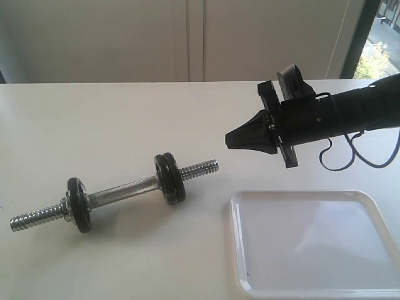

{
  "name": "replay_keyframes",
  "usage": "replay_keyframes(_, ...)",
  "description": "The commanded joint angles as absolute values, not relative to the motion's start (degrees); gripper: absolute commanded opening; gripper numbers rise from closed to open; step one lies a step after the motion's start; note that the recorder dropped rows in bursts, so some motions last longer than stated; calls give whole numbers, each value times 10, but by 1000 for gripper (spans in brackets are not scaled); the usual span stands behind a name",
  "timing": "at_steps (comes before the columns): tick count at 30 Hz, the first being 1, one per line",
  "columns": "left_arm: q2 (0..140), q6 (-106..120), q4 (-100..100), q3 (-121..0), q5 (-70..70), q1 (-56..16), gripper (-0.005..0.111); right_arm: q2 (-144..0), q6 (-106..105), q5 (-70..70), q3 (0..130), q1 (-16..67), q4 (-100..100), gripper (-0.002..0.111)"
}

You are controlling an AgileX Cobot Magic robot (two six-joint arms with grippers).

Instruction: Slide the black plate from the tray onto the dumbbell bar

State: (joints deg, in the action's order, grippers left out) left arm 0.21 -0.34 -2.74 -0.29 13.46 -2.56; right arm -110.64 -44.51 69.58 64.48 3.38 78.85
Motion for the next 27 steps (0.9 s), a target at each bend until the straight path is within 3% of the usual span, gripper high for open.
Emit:
replay_keyframes(1, 0, -3, -34, 0, 133, -27, 0, -1104, -447, 700, 648, 29, 787, 0)
replay_keyframes(17, 0, 0, -34, 0, 133, -27, 0, -1063, -447, 676, 646, 27, 783, 0)
replay_keyframes(27, 0, 0, -34, 0, 133, -27, 0, -788, -447, 435, 646, 28, 782, 0)
